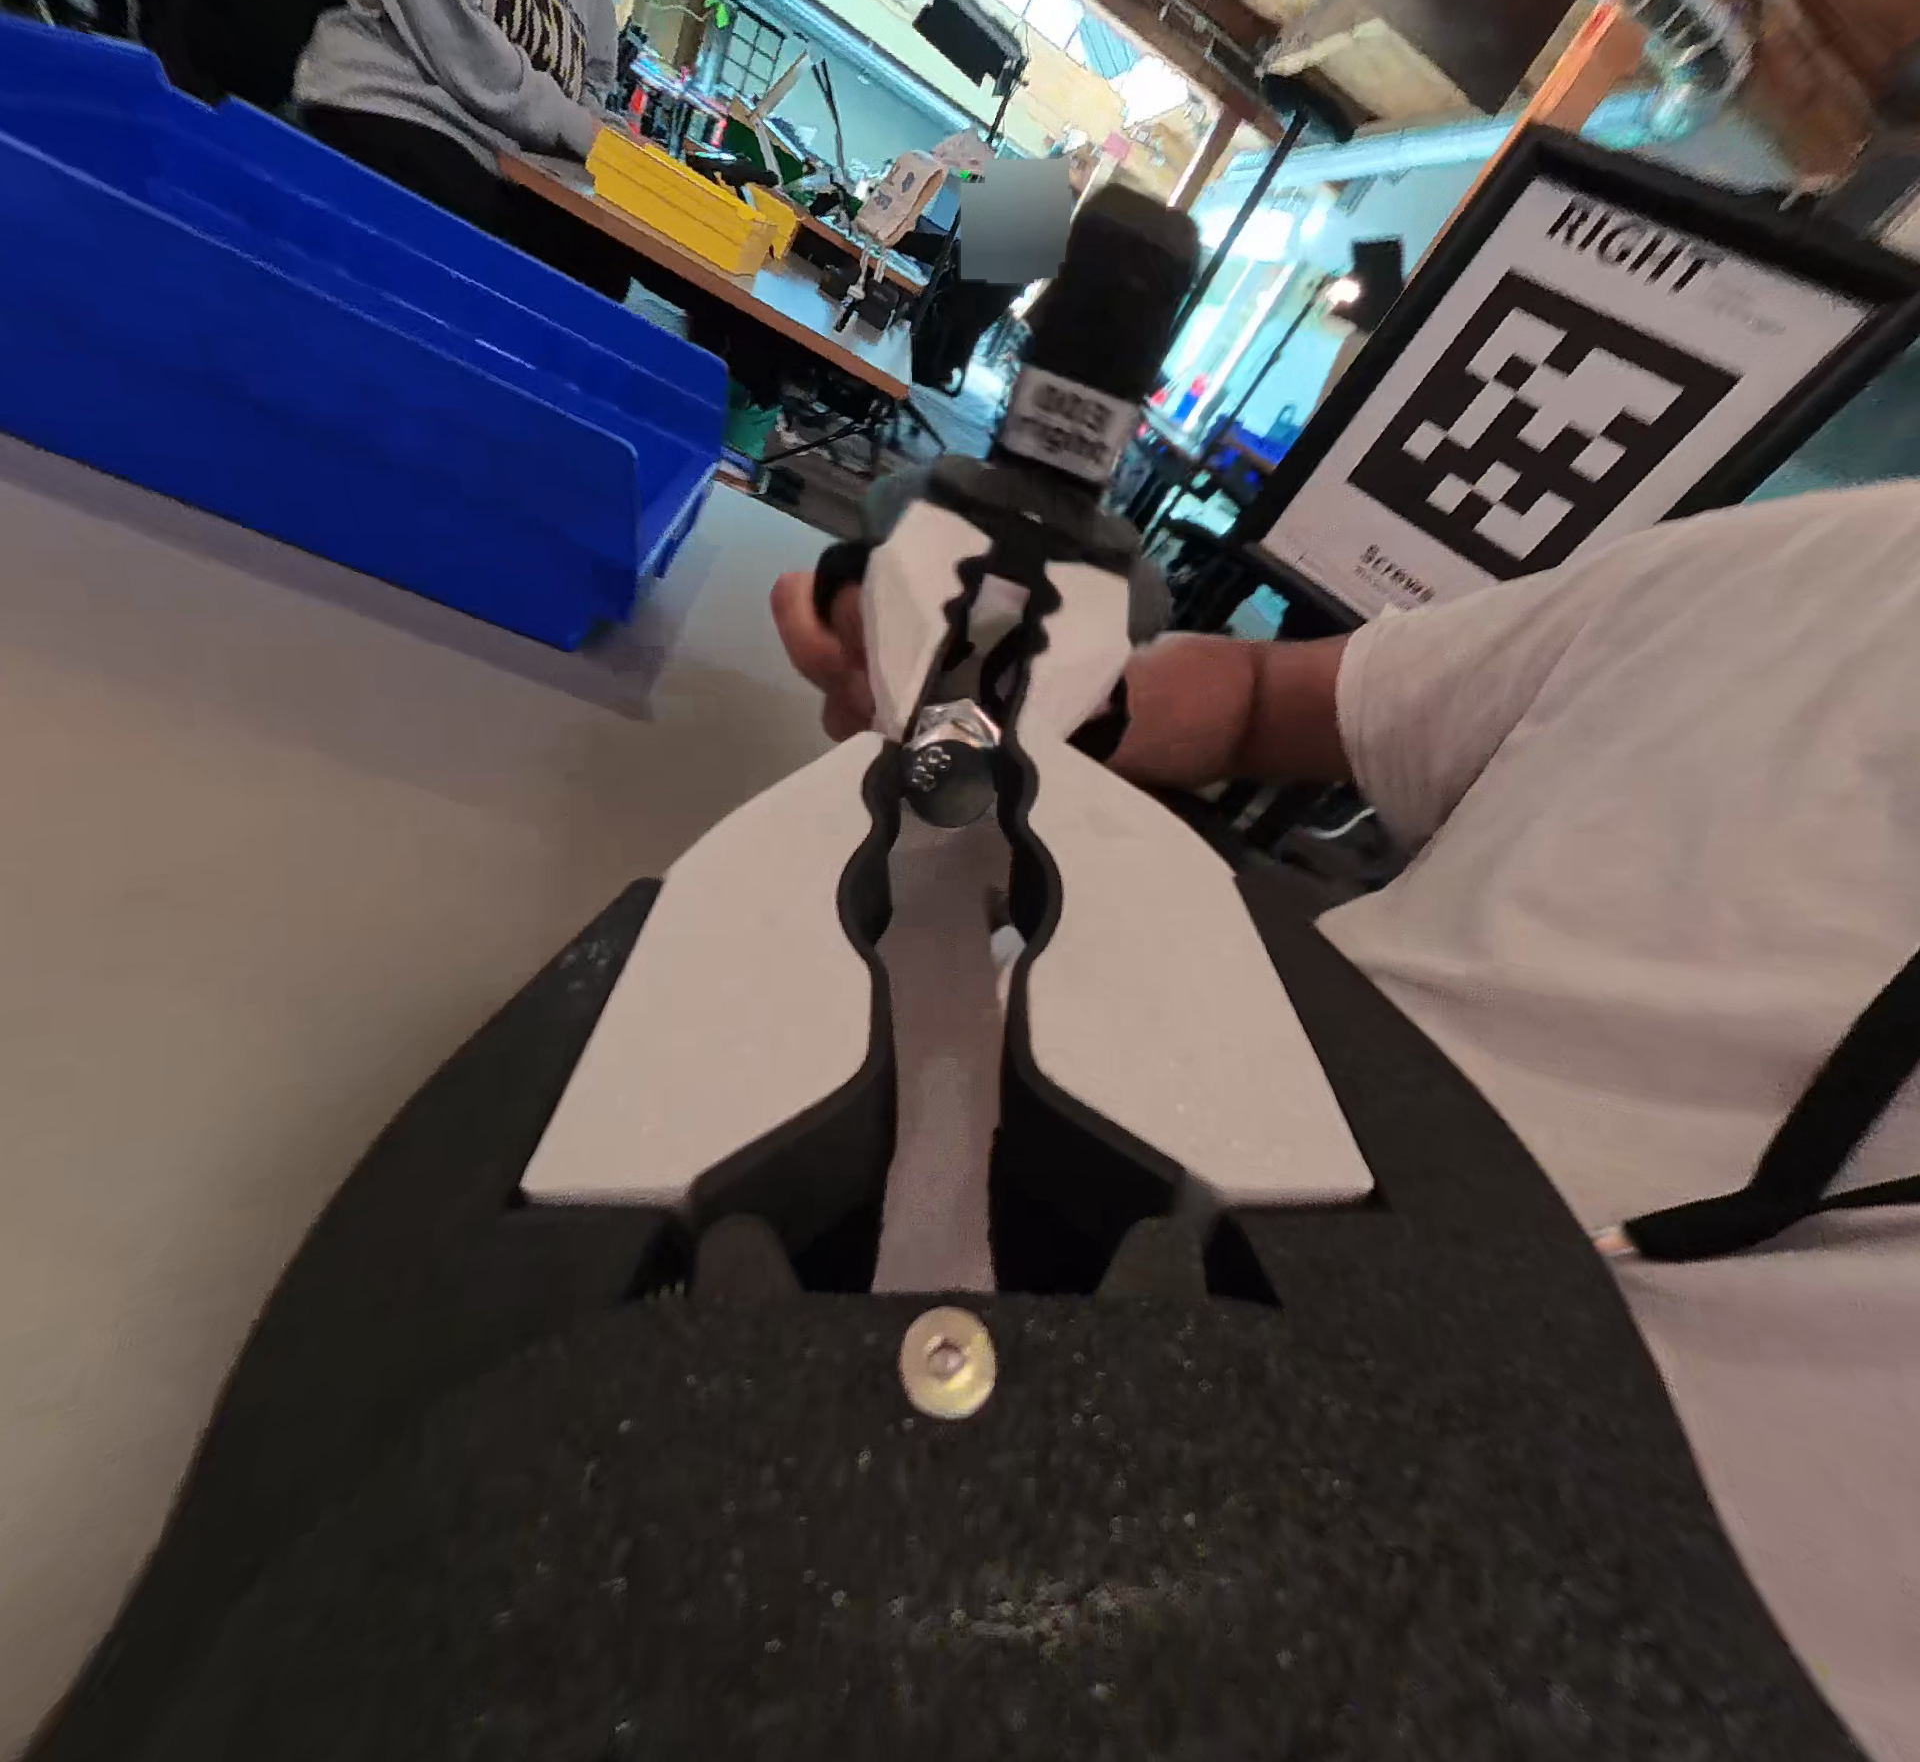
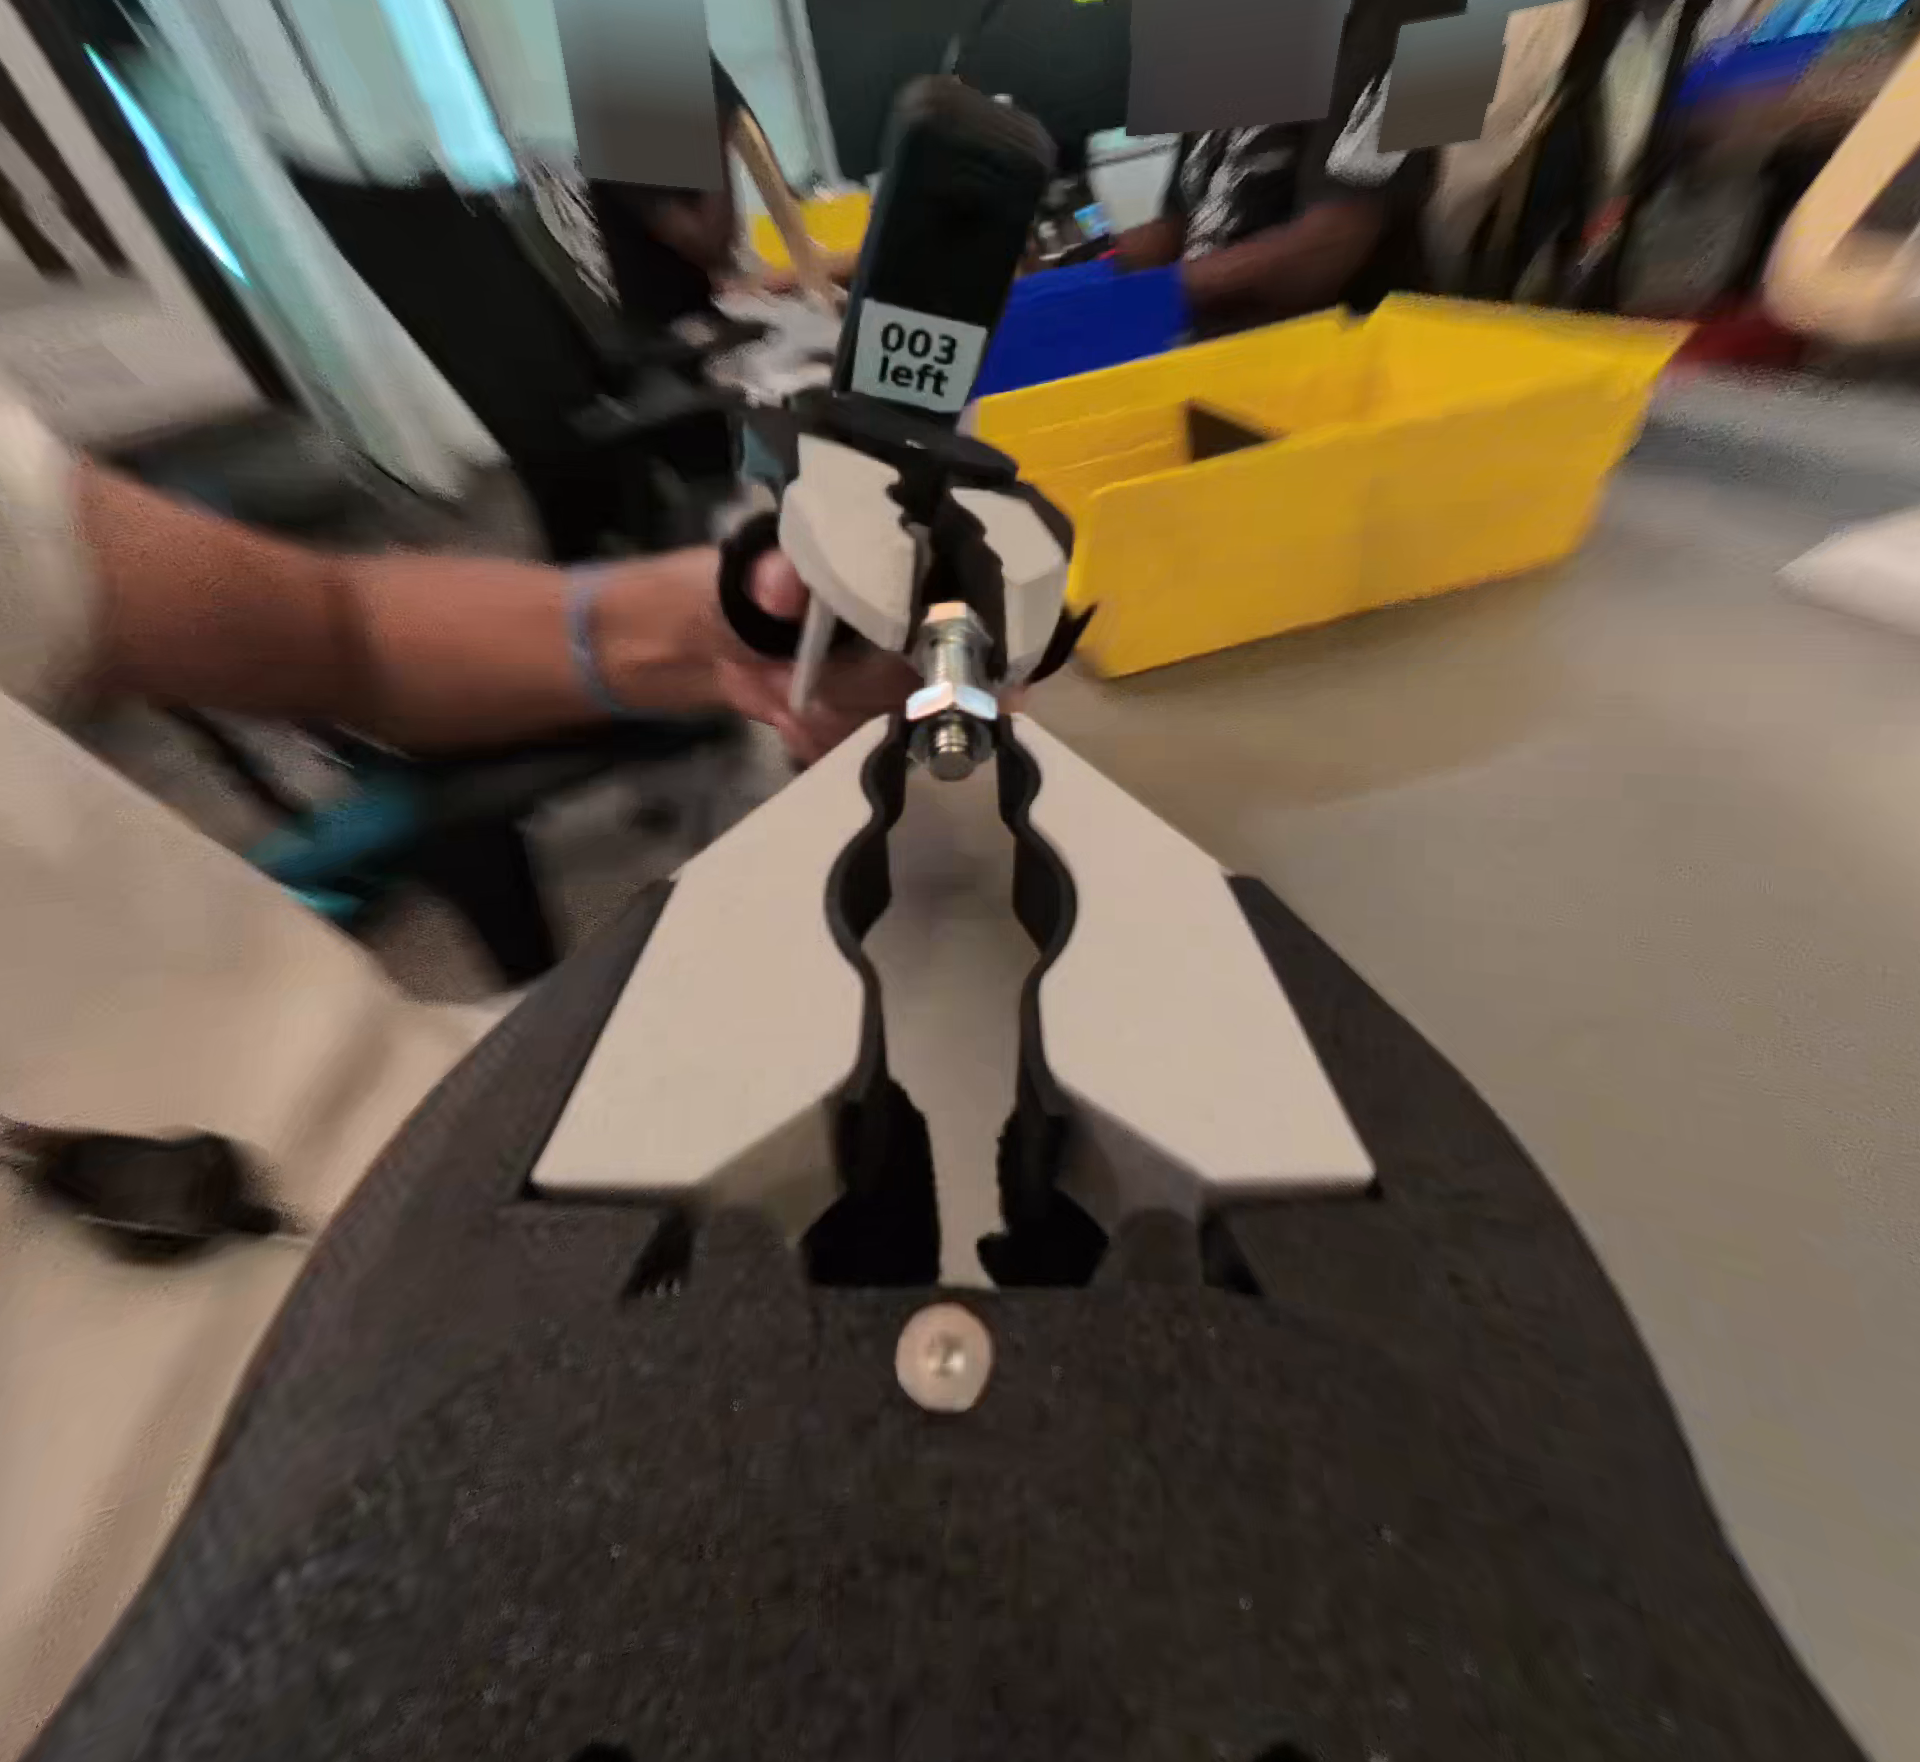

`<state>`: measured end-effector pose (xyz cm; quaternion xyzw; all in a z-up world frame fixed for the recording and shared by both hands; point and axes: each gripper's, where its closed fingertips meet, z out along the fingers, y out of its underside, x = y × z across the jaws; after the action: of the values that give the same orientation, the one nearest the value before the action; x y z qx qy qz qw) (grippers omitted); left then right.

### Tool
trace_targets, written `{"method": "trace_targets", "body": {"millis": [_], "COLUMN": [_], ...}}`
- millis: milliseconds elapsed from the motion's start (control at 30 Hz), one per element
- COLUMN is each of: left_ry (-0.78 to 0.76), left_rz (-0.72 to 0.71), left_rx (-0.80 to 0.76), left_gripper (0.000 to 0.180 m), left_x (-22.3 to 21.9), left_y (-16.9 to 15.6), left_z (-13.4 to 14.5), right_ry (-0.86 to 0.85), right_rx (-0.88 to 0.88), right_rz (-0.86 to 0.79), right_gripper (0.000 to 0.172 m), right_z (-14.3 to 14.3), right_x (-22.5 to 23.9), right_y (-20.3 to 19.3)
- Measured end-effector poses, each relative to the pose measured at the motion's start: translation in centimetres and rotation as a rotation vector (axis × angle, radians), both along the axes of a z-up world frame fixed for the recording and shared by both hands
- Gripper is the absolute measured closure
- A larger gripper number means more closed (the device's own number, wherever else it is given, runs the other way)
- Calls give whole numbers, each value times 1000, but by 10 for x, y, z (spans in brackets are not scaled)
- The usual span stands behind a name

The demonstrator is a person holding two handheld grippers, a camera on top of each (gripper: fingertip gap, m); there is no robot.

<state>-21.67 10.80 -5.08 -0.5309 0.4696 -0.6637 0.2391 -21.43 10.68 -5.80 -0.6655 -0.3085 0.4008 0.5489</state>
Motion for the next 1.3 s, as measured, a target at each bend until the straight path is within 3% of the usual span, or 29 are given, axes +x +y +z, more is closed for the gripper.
{"method": "trace_targets", "body": {"millis": [133,200,267,367,433,567,667,733,867,1000,1100,1200,1300], "left_ry": [-31,-21,-20,-30,-44,-26,5,20,45,51,50,42,23], "left_rz": [25,40,49,58,66,60,32,13,-31,-47,-55,-45,-27], "left_rx": [151,182,145,56,-24,-177,-264,-304,-332,-324,-318,-255,-117], "left_gripper": [163,163,163,163,163,163,164,164,163,164,164,164,163], "left_x": [-3,-4,-3,-2,-2,-1,2,3,4,5,4,4,2], "left_y": [2,4,6,9,13,19,17,15,9,4,3,3,1], "left_z": [-1,-3,-3,1,4,2,-5,-8,-11,-11,-11,-10,-6], "right_ry": [467,572,572,349,120,-562,-929,-1013,-1053,-1042,-977,-797,-432], "right_rx": [-561,-702,-690,-486,-257,385,945,1147,1227,1240,1150,916,477], "right_rz": [178,214,220,153,65,-187,-387,-414,-395,-388,-361,-304,-179], "right_gripper": [156,155,155,133,126,123,130,137,139,155,155,155,155], "right_z": [1,-2,-3,-11,-16,-29,-10,-6,-10,-7,-6,-5,-2], "right_x": [-3,-4,-4,-2,2,15,20,13,5,3,3,4,2], "right_y": [2,3,3,1,3,14,14,5,0,-2,-2,-2,-3]}}
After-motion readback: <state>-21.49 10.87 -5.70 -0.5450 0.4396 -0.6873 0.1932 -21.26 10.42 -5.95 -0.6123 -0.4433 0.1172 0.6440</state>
